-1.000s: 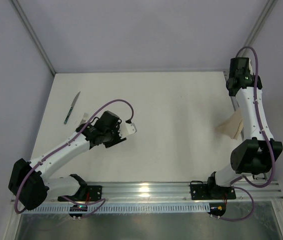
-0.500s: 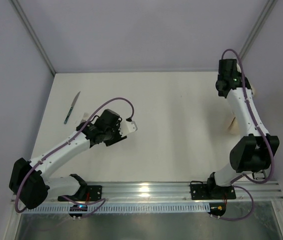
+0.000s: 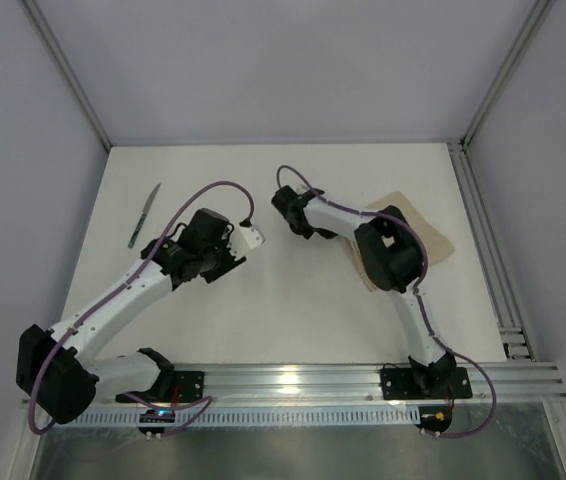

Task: Fold the napkin into a case and place the utensils inside
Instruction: Turn over the upper triangle-folded napkin at the center of the board.

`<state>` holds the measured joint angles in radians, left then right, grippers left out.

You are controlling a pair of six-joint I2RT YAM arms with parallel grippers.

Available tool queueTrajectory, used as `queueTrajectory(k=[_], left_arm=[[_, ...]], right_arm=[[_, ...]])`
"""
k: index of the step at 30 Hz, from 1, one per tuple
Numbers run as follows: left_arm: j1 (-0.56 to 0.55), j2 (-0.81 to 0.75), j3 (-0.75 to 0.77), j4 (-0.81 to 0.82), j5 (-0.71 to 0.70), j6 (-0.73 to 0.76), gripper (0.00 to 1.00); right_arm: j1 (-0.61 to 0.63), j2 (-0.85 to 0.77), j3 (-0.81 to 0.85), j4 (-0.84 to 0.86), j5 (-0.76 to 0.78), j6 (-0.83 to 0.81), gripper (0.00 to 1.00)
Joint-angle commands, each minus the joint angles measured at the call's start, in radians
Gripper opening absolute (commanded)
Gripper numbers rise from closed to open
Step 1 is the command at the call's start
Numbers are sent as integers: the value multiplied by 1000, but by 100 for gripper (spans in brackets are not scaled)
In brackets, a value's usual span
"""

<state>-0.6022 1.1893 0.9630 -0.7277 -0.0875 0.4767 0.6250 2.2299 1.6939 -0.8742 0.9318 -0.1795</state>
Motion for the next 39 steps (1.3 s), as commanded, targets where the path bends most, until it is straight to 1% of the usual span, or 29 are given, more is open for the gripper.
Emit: queueTrajectory(k=[1,3,6,11,16,18,19,21,23,24,25,26,27,28,31,32,34,35,36,37,38,39], left_arm=[[15,-28,37,-22,-32,-36,44],[21,-36,42,-33,-46,-39,44],[30,-42,62,-62,-54,-50,44],[42,-62,118,-142,-60,-73,44],[56,-68,154,-187,-86,-85,44],[61,-69,167,-194,-89,-90,44],[65,-69,181,-206,-89,-93,44],[73,-76,201,-222,-89,-102,44],[79,-79,230,-260,-84,-110,44],[81,-82,265,-272,-81,-119,44],[82,-85,282,-286,-71,-125,44],[84,-85,301,-298,-66,-128,44],[84,-85,337,-320,-61,-133,44],[85,-83,354,-328,-55,-139,44],[88,-68,413,-351,-26,-151,44],[90,-63,425,-351,-9,-158,45],[93,-40,447,-345,12,-165,45],[93,-33,448,-339,43,-167,46],[93,-20,445,-329,54,-168,48],[93,7,431,-300,63,-167,48],[93,25,421,-280,71,-167,49],[91,45,410,-259,84,-165,49]], right_arm=[[83,94,153,-100,-82,153,4],[136,151,226,-105,-146,166,4],[183,159,251,-63,-230,169,4],[214,142,245,-26,-430,175,4],[268,84,181,18,-588,172,11],[288,63,142,38,-655,166,18],[304,42,135,55,-677,163,28],[320,22,107,69,-737,160,41],[335,-16,90,86,-771,163,49],[337,-36,70,92,-800,169,55],[337,-61,56,119,-817,178,57],[337,-120,41,138,-829,178,59],[335,-156,8,156,-843,196,66],[332,-192,-9,194,-852,210,68],[282,-338,-89,248,-919,285,69],[227,-373,-150,256,-964,346,69],[156,-485,-233,293,-1023,411,69],[116,-527,-340,317,-1045,455,69],[37,-574,-400,374,-1060,472,69],[-3,-672,-458,401,-1088,489,70],[-51,-723,-578,435,-1108,506,69],[-158,-772,-639,467,-1134,549,69]])
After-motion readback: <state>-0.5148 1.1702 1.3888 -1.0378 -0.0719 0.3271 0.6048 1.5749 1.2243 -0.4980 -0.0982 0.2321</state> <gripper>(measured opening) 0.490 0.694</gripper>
